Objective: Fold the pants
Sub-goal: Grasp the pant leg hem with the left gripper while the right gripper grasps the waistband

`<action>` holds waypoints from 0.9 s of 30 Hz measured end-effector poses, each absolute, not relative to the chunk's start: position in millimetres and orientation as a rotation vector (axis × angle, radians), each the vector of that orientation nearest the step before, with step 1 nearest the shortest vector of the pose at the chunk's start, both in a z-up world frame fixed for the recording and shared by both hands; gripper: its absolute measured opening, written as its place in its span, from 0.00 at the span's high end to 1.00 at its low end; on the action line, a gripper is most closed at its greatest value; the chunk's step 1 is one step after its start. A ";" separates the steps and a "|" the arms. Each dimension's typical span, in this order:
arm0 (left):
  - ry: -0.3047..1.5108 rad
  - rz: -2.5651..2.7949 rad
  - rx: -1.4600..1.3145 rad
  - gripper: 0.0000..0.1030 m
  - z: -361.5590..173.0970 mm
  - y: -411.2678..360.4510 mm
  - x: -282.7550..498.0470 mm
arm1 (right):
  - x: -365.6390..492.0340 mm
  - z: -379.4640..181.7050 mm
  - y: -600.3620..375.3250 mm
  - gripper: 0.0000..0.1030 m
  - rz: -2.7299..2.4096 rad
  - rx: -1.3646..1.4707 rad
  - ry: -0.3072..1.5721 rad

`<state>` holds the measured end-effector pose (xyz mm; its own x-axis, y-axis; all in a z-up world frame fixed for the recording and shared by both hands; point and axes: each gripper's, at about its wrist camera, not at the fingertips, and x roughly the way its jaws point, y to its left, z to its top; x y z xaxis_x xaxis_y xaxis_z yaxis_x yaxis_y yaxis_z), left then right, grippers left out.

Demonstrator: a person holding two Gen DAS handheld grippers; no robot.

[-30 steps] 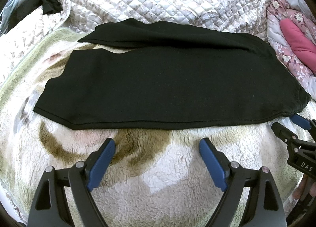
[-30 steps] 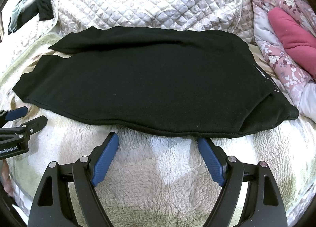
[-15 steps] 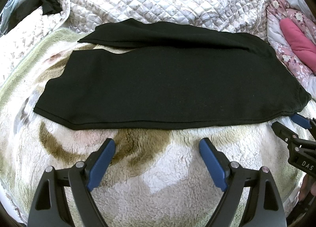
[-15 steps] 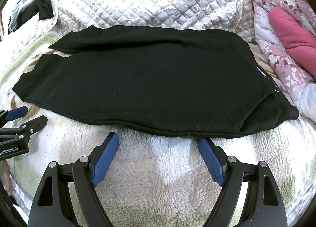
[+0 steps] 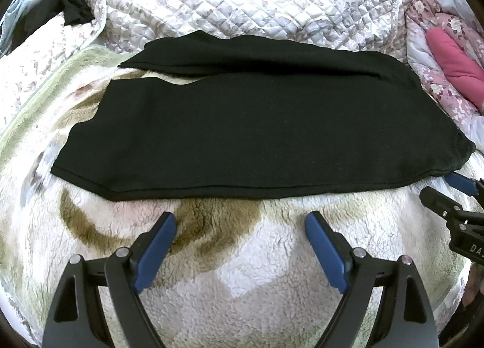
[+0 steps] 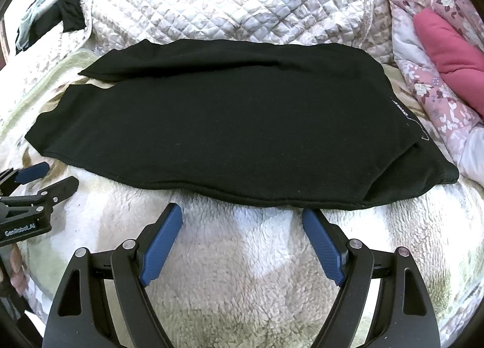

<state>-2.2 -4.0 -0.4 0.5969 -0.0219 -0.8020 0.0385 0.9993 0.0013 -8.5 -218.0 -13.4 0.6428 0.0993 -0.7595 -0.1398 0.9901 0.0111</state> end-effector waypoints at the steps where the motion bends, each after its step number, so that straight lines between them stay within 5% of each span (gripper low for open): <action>1: 0.932 -0.037 0.013 0.14 0.0 -3.2 -2.3 | -9.4 -12.3 -219.7 0.21 0.139 -0.043 0.861; 27: 0.854 0.016 -0.437 0.18 -0.9 87.0 26.6 | 30.2 -12.7 -339.5 0.22 0.033 0.508 0.827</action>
<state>26.6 87.0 -0.9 0.6621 -0.1587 -0.7324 -0.1869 0.9115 -0.3665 30.2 -339.5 -12.7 0.6838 0.2216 -0.6952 0.1662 0.8805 0.4441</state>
